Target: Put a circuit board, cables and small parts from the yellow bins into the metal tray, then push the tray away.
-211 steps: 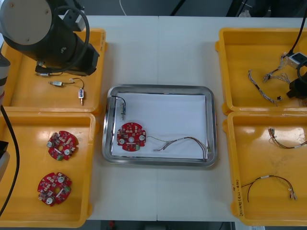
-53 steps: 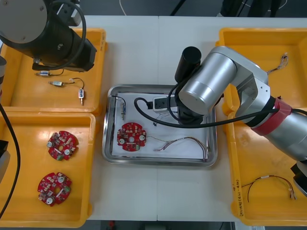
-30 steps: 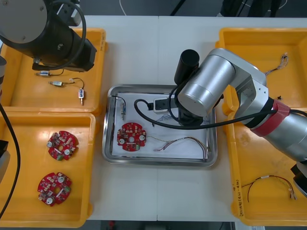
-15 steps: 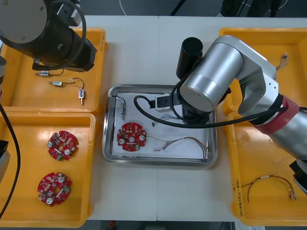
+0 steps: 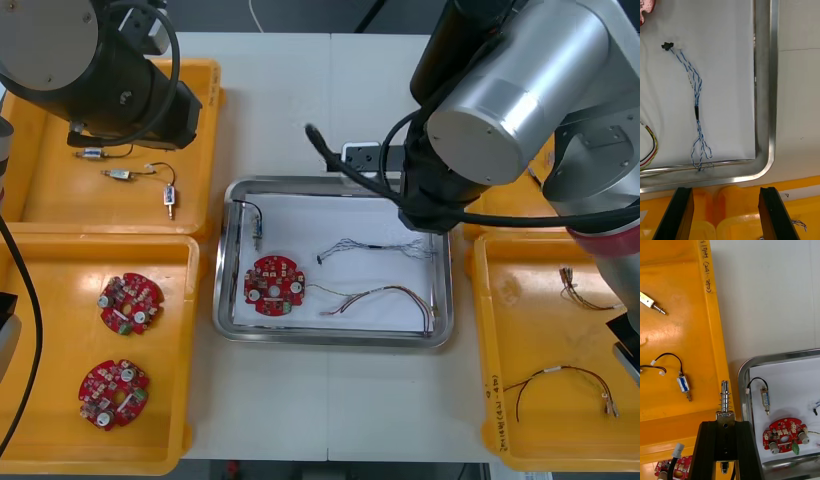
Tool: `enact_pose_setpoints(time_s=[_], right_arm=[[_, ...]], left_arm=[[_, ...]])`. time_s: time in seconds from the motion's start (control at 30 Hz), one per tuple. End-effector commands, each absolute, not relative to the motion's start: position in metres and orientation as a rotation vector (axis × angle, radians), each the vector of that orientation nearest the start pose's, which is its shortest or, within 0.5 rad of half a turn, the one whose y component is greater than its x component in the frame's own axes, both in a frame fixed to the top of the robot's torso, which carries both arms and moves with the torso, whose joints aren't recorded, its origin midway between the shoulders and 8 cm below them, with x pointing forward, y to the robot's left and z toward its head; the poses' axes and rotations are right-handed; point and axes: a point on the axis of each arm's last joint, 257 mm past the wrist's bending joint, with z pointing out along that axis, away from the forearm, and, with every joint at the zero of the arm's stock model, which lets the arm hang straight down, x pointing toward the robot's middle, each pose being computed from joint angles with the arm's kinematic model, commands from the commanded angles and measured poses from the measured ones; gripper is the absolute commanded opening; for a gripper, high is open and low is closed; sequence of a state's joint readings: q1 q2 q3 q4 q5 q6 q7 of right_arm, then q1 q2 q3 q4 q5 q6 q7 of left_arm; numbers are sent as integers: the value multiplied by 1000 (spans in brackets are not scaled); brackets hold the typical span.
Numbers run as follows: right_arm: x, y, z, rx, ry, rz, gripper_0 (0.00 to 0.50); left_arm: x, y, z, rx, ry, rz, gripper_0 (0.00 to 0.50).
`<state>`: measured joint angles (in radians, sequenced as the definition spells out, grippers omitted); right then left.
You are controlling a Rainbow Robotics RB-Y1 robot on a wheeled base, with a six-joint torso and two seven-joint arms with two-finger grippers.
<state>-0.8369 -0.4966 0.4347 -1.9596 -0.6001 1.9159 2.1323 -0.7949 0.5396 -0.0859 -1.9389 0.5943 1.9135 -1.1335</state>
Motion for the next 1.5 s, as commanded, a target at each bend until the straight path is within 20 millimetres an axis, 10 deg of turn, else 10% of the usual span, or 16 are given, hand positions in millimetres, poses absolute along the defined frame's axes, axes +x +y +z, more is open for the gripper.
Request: enact_pose_setpoints(time_s=[0.03,0.43,1.03,1.5], right_arm=[[463,-111,-108,-1570,2056,-284,500],[461,-176,-88,-1153,2214,-199,470],[410,-330,-104,-563,2399,-116,500],[376,-388,-132,-322,2486,-180,500]], left_arm=[[502,191,-60,53,2452,-145,2],[503,191,-60,47,2454,-147,0],[495,175,-70,77,2487,-183,0],[483,133,-105,123,2556,-172,1]])
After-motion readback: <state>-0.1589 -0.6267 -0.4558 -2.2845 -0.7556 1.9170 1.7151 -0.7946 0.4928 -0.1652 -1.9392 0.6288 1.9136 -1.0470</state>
